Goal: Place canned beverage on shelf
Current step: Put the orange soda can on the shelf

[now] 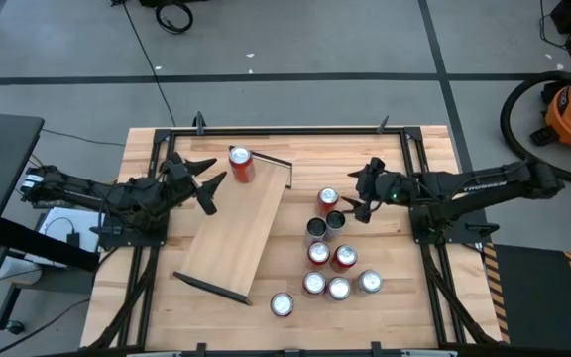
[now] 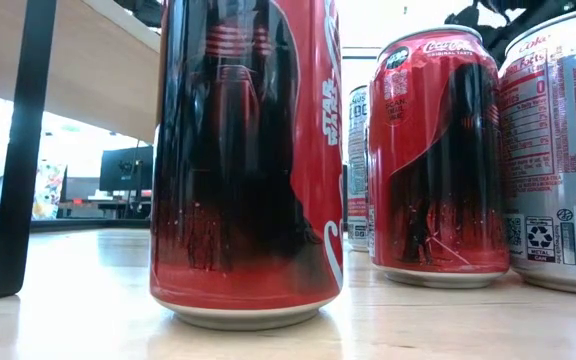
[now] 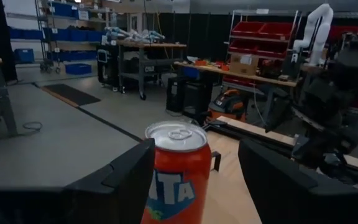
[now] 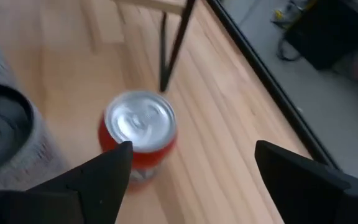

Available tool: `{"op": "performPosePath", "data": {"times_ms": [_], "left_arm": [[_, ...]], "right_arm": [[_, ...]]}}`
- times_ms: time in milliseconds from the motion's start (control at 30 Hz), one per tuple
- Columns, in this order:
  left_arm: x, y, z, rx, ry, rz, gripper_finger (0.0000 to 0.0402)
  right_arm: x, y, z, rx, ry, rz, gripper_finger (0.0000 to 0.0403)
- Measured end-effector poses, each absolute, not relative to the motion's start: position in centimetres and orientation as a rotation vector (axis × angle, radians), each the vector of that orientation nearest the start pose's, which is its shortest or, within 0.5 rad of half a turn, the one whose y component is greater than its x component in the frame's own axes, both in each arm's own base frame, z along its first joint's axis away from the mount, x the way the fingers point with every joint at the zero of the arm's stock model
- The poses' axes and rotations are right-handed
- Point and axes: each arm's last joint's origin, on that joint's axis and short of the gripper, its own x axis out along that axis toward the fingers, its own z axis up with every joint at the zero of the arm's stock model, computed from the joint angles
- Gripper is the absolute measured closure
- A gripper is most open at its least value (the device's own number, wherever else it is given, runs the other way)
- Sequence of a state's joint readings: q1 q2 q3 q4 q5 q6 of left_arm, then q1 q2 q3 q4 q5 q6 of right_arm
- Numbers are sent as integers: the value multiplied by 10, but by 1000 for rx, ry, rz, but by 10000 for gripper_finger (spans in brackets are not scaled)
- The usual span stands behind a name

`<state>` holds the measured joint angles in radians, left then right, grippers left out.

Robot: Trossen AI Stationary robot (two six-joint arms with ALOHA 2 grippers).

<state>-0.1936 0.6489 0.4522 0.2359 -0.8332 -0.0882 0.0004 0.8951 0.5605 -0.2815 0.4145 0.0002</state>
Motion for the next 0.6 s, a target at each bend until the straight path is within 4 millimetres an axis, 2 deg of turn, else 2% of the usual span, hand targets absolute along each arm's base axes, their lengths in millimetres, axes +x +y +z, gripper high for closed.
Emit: {"op": "performPosePath", "data": {"times_ms": [267, 433, 600], "left_arm": [[159, -9, 275, -121, -69, 639, 159], [165, -10, 275, -136, -93, 638, 159], [170, -11, 275, -151, -114, 636, 159]], "right_arm": [[194, -26, 232, -66, 545, -283, 7], [200, -34, 233, -31, 509, -266, 5], [208, -38, 247, 60, 571, -305, 12]]}}
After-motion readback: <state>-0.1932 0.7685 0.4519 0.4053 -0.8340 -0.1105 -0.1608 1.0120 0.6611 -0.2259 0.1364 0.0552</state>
